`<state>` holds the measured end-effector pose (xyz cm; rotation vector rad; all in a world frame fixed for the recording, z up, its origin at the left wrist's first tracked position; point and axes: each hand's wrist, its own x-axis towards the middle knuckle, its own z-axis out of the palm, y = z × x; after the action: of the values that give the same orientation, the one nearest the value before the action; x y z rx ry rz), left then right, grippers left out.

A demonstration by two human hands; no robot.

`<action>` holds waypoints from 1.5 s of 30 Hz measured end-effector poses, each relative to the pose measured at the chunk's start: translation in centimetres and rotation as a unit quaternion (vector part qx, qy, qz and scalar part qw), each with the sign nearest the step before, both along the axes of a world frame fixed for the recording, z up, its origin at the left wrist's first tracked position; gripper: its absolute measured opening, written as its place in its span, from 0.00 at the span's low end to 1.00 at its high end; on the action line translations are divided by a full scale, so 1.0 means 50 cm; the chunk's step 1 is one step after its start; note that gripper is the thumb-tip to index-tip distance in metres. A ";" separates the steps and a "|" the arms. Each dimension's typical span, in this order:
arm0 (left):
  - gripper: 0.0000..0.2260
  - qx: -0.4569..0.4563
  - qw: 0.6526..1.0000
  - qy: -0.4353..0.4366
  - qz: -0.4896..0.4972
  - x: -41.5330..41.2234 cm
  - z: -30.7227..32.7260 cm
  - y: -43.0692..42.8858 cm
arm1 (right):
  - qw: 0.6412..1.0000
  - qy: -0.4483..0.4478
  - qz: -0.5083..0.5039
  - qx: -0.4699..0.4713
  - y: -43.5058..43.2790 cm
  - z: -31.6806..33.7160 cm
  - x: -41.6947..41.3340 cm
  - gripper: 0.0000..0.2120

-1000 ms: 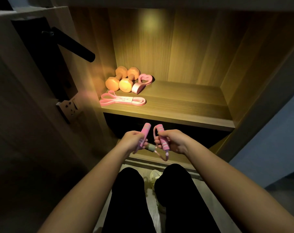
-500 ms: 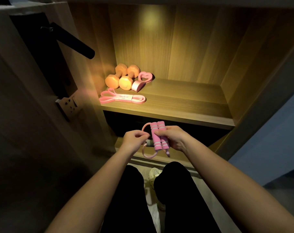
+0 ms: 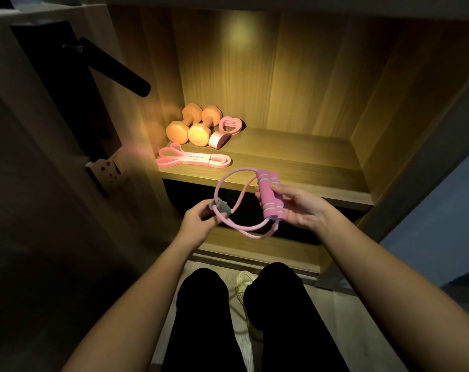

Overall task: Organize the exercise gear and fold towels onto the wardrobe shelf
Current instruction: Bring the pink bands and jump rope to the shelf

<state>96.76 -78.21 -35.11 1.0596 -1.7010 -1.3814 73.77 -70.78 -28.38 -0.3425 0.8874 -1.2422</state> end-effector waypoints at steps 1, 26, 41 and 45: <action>0.12 -0.012 1.000 -0.003 0.005 0.003 0.008 -0.010 | 1.000 0.002 -0.015 0.012 -0.005 -0.006 -0.007 0.18; 0.08 -0.212 0.884 -0.375 0.179 -0.016 0.111 -0.536 | 0.939 0.318 0.001 0.127 -0.611 -0.059 0.069 0.20; 0.17 -0.263 0.629 -0.723 0.109 -0.033 0.131 -0.553 | 0.754 0.655 0.042 0.031 -0.661 -0.105 0.130 0.24; 0.17 -0.364 0.699 -0.606 0.103 -0.036 0.120 -0.519 | 0.685 0.723 0.064 -0.058 -0.626 -0.122 0.113 0.27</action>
<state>94.98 -104.19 -29.09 1.6757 -2.5020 0.4556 79.41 -102.10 -34.46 -1.5941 2.0545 -0.6892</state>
